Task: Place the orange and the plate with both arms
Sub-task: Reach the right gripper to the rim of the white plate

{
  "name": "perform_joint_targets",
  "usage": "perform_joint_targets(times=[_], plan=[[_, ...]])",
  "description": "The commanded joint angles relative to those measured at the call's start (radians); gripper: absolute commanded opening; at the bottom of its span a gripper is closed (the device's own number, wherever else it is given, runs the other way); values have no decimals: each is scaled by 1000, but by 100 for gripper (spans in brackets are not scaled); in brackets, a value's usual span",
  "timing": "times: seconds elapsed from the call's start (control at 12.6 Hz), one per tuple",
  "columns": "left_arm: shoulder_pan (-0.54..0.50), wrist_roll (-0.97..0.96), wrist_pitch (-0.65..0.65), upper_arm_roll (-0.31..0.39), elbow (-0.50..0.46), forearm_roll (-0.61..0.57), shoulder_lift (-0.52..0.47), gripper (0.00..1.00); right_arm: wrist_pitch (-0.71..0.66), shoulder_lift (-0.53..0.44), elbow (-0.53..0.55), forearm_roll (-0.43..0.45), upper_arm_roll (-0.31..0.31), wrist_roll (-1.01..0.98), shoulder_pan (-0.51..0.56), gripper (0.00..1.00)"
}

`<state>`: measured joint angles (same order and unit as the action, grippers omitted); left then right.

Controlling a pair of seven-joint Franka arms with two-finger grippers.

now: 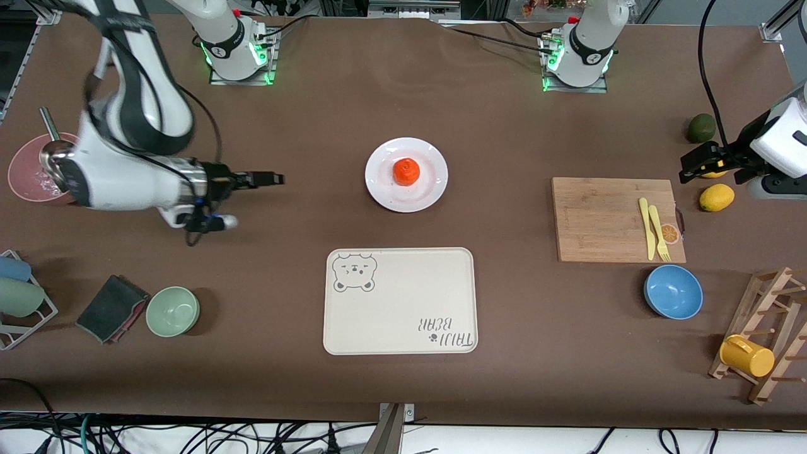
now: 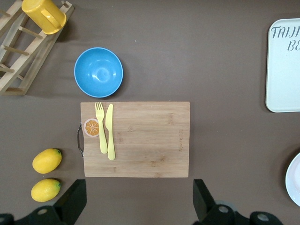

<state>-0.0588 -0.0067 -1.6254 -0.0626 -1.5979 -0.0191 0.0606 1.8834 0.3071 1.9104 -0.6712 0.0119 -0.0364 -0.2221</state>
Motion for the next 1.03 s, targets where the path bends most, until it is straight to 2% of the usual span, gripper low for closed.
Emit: perform_joint_targets(times=[0.0,0.08,0.24,0.4,0.48,0.71,0.95], plan=[[8,22,4,7,-13,-18,-21,100,207,-19,143,-128,43,-87,-66,100],[8,21,4,7,-11,-18,-19,100,245,-7,186,-180,54,-179,-66,100],[8,21,4,7,-7,-16,-19,100,250,24,254,-412,56,-418,-75,100],[8,21,7,7,-7,-16,-15,100,308,104,265,-481,56,-642,-95,100],[8,19,6,7,-7,-16,-15,100,315,136,262,-519,63,-686,-97,100],[-1,22,1,13,0,-10,-10,100,329,205,254,-767,74,-854,-143,100],[1,19,1,12,24,-12,-2,100,414,245,224,-872,74,-867,-227,100]])
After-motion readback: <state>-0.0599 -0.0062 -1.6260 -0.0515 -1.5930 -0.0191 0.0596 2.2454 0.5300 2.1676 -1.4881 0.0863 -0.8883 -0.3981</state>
